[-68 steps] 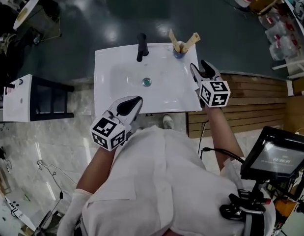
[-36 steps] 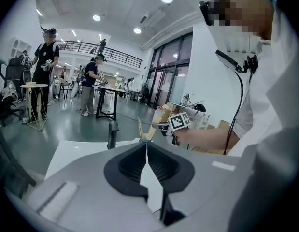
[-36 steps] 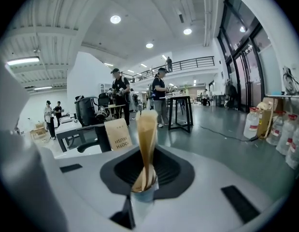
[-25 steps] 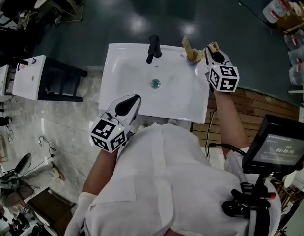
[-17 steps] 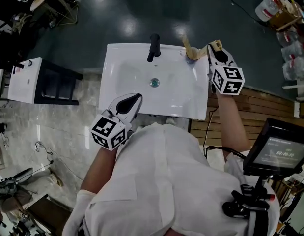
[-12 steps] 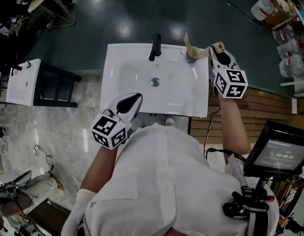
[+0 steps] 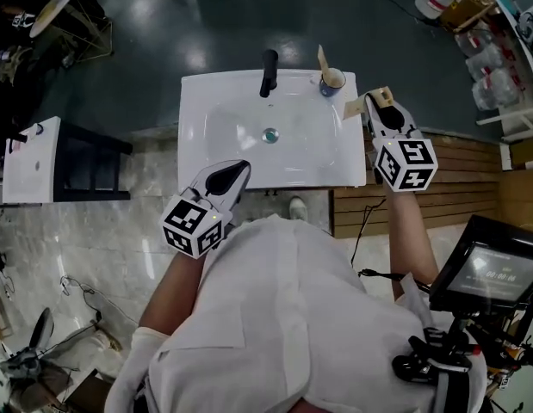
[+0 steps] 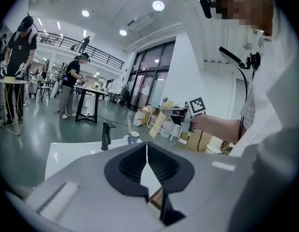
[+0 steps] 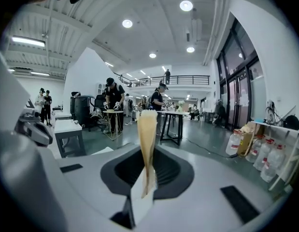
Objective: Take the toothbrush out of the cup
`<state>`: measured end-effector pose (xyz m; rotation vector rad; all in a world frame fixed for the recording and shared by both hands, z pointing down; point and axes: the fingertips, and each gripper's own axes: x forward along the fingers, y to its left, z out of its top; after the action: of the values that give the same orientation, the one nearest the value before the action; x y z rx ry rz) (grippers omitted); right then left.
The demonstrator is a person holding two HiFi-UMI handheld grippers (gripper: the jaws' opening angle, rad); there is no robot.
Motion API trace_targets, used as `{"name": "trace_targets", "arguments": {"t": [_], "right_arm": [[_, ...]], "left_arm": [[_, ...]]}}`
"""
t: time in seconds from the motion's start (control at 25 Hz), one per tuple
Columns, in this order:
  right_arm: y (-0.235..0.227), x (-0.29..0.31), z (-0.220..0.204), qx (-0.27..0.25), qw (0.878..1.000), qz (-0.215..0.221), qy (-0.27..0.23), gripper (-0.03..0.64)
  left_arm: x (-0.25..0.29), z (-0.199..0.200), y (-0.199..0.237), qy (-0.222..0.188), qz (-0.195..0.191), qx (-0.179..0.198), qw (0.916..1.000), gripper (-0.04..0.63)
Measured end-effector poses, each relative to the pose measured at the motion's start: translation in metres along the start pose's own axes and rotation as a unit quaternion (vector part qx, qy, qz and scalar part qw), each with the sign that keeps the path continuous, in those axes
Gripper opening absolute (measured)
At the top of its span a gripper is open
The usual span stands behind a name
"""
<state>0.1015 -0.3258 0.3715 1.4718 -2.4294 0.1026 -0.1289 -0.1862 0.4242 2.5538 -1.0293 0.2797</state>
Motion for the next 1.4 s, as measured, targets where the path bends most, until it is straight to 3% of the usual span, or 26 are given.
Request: {"name": "trace_targets", "arguments": {"t": [0.44, 1.04, 1.24, 1.4], "right_arm": [[0.074, -0.084, -0.022, 0.031, 0.999, -0.032, 0.020, 0.041], [0.088, -0.144, -0.091, 0.072, 0.994, -0.048, 0.059, 0.040], [0.094, -0.145, -0.094, 0.073, 0.994, -0.045, 0.064, 0.040], [0.095, -0.144, -0.090, 0.074, 0.995, -0.046, 0.055, 0.040]], "left_arm": [[-0.036, -0.011, -0.026, 0.009, -0.062, 0.019, 0.9979, 0.006], [-0.002, -0.050, -0.056, 0.053, -0.115, 0.025, 0.9916, 0.007], [0.017, -0.038, -0.045, 0.039, -0.109, 0.034, 0.9927, 0.009], [0.034, -0.017, -0.044, 0.011, -0.132, 0.034, 0.9906, 0.048]]}}
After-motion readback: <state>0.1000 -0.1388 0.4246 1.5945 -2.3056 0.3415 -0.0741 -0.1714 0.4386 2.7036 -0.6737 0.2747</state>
